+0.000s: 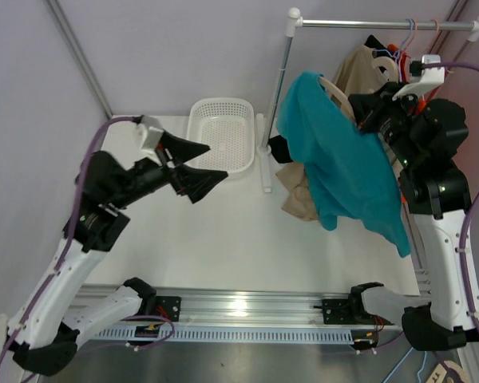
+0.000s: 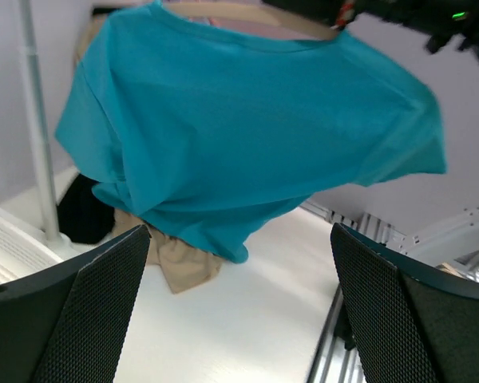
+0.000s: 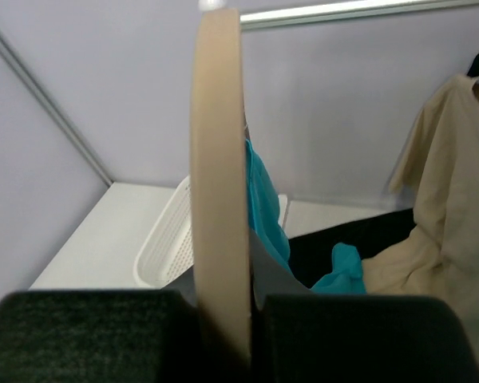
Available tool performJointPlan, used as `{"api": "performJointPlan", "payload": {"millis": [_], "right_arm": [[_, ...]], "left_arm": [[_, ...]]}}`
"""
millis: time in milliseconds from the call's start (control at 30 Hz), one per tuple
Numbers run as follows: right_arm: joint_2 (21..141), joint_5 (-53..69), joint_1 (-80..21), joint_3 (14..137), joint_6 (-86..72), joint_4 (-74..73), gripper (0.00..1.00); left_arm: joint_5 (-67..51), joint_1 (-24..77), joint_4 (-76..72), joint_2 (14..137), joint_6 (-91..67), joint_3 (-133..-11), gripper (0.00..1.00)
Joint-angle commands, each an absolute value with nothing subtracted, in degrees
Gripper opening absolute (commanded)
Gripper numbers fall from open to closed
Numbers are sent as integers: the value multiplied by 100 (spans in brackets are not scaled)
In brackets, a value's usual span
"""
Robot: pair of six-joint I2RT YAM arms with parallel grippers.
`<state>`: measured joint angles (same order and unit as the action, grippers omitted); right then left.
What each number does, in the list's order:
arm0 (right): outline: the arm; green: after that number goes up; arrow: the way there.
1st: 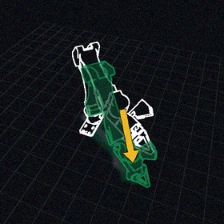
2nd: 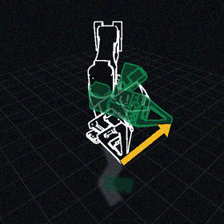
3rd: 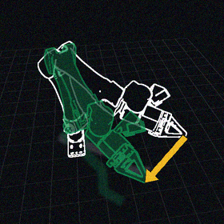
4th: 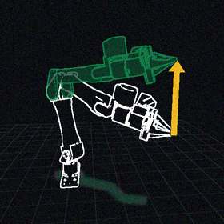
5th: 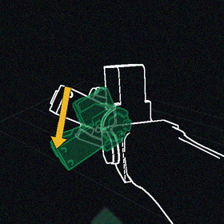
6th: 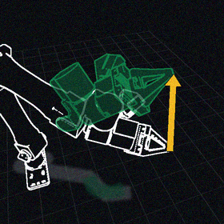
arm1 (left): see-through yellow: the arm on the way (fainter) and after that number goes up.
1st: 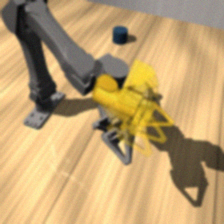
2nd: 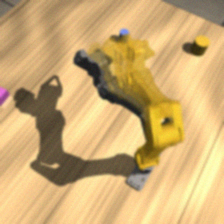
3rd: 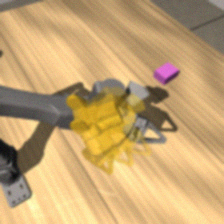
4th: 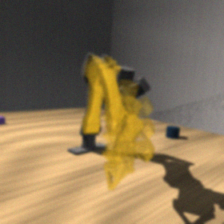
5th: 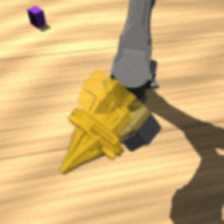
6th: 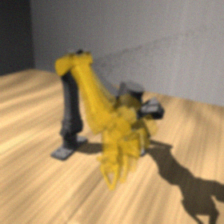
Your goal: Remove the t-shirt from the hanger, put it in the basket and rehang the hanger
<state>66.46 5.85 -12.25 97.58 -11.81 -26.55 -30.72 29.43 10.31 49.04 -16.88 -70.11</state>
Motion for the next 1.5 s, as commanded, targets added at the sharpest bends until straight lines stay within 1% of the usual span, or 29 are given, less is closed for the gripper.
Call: {"api": "performJointPlan", "payload": {"millis": [0,100,167,200,233,267,300,333,367,433,533,600,733,933,1000,1133,1267,1300,1333,1367,1400,1433,1467], "right_arm": [[6206,782,-1292,9484,-1380,-2742,0],[6074,598,-1301,9483,-1371,-3014,0],[5994,432,-1318,9405,-1563,-3128,0],[5898,4,-1362,9222,-1695,-3129,0],[5854,-392,-1388,9107,-1862,-3094,0],[5827,-744,-1441,9010,-2168,-3059,0],[5827,-1104,-1476,8948,-2240,-3076,0],[5923,-1542,-1546,8956,-2241,-3085,0],[6011,-1721,-1582,9008,-2267,-3146,0],[6300,-2046,-1634,9175,-2215,-3155,0],[6591,-2197,-1644,9342,-2084,-3129,0],[6855,-2189,-1652,9544,-2074,-3155,0],[7057,-2109,-1740,9747,-2118,-3147,0],[7163,-2355,-2214,9966,-2092,-3146,0],[7215,-2355,-2337,10080,-2039,-3199,0],[7225,-2294,-2469,10265,-1960,-3217,0],[7286,-2171,-2514,10424,-1960,-3296,0],[7295,-2127,-2522,10433,-1960,-3313,0],[7278,-2136,-2531,10433,-1969,-3340,0],[7260,-2179,-2523,10415,-1977,-3340,0],[7242,-2197,-2531,10389,-1978,-3331,0],[7207,-2197,-2523,10371,-1925,-3270,0],[7224,-2223,-2514,10380,-1881,-3252,0]], "left_arm": [[-2585,3400,661,5282,-1617,-7049,100],[-1970,3910,615,5632,-1416,-7163,100],[-1094,4646,746,5861,-916,-7321,99],[-707,4937,791,6141,-662,-7513,99],[63,5549,791,6291,-233,-7567,99],[418,5850,774,6441,-55,-7672,100],[674,6097,704,6564,147,-7690,99],[903,6569,599,6722,419,-7682,99],[1131,6774,398,6776,500,-7682,100],[1187,7231,221,6803,571,-7611,99],[1038,7610,176,6820,405,-7681,100],[870,7690,150,6899,343,-7682,99],[914,7761,44,7154,290,-7638,99],[1072,7743,-281,7909,273,-7874,99],[950,7682,-246,8198,159,-8006,100],[213,7349,-456,8480,-272,-7989,100],[158,7304,-702,8744,-194,-8059,99],[132,7295,-703,8815,-89,-8129,96],[106,7269,-660,8981,-44,-8469,82],[88,7242,-476,9069,-44,-8612,41],[53,7233,-362,9140,-27,-8770,16],[61,7233,-256,9193,-26,-9128,1],[-200,7251,-229,9159,-26,-9141,1]]}}
